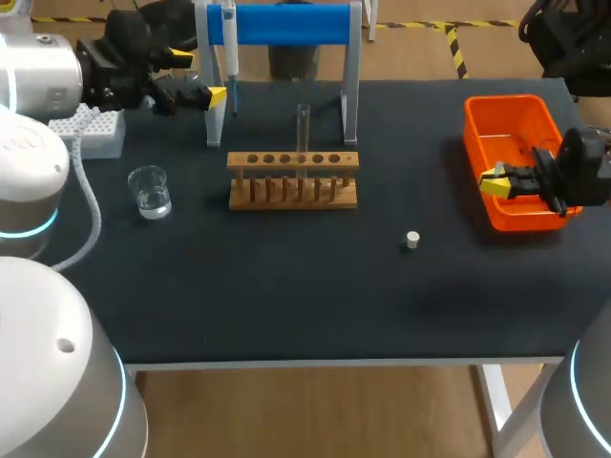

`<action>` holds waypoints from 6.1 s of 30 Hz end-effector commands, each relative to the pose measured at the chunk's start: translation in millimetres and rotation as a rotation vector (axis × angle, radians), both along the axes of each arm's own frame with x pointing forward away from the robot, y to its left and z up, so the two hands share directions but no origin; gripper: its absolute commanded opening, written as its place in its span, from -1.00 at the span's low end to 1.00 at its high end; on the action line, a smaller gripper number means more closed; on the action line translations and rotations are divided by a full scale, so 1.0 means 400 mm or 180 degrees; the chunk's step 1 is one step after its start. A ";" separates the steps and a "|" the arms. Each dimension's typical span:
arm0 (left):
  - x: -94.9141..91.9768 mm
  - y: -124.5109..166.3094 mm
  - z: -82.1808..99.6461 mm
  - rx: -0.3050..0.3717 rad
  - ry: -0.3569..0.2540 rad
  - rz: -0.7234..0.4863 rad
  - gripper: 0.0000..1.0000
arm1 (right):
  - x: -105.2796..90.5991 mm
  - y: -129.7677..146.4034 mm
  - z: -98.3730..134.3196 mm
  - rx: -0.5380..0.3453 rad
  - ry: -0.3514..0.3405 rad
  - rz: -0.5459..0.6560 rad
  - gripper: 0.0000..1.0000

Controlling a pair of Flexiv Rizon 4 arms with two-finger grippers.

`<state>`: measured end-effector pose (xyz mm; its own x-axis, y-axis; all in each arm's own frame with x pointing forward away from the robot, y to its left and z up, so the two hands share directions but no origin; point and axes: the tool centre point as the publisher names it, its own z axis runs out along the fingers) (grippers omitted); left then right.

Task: Invert the test tube, pick up the pipette, mount the tip to pipette, aspirate from beaker and dispense into the tube, eject the tip, return the pipette, and cap with the stopper.

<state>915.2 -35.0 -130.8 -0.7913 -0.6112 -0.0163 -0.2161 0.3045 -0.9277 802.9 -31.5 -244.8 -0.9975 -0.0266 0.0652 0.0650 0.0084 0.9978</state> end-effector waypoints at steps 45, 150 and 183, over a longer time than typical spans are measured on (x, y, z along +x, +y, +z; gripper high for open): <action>0.295 -0.046 -0.082 -0.0194 -0.0368 0.2264 1.00 | -0.001 -0.001 0.000 -0.0004 -0.0001 -0.0001 -1.00; 0.622 -0.041 -0.172 -0.0096 -0.0203 0.2458 0.13 | -0.001 -0.001 0.000 -0.0004 -0.0001 -0.0001 -1.00; 0.633 -0.029 -0.184 -0.0177 -0.0289 0.2461 -0.01 | -0.001 -0.001 0.000 -0.0004 -0.0001 -0.0001 -1.00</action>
